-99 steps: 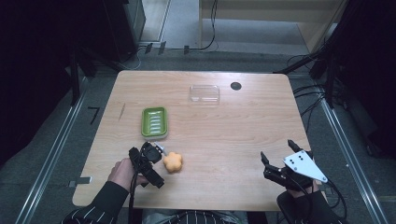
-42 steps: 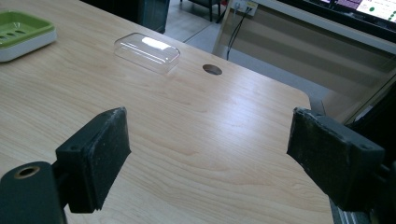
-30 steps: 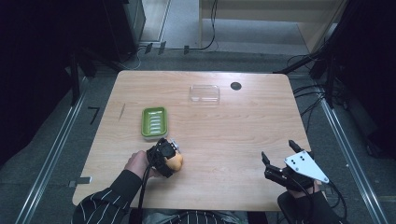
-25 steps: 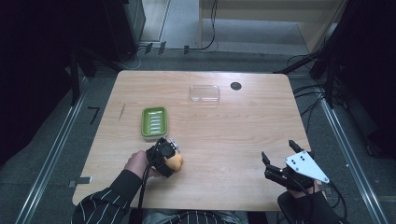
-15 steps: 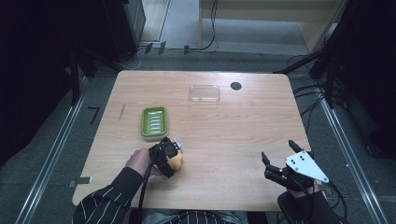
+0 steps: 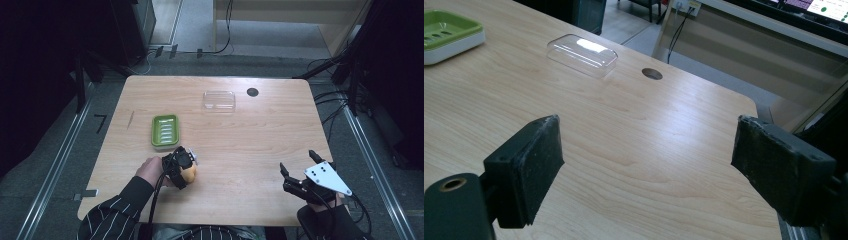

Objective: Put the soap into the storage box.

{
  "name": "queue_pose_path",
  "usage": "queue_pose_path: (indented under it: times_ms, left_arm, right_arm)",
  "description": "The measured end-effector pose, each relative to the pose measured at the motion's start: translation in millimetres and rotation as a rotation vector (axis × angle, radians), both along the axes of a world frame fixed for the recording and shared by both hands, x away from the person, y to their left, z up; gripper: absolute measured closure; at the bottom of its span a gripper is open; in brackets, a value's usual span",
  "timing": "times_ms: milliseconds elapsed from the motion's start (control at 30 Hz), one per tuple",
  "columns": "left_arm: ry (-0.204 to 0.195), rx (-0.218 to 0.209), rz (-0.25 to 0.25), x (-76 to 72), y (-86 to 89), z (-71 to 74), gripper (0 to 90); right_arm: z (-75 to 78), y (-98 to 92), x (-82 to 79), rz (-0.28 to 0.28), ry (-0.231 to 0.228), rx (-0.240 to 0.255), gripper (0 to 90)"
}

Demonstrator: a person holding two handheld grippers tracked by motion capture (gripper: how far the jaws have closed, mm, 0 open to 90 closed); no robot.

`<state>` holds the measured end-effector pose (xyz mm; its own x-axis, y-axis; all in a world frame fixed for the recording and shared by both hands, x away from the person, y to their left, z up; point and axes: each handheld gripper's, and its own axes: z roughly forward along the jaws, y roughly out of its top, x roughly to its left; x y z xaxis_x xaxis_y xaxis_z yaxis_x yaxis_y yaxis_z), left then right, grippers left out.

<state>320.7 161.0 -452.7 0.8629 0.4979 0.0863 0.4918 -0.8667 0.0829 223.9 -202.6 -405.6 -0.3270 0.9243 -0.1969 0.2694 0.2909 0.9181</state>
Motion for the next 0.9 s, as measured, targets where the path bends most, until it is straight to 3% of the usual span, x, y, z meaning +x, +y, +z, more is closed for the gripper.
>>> queue_pose_path:
  times_ms: [200,900]
  left_arm:
    - [0.005,-0.024,0.038,-0.2,2.3,0.1,39.5]
    - [-0.034,-0.036,0.108,0.6,16.8,14.4,39.5]
  right_arm:
    - [0.1,-0.3,-0.3,0.0,-0.001,0.004,13.4]
    - [0.3,-0.5,-0.8,-0.004,-0.003,0.004,13.3]
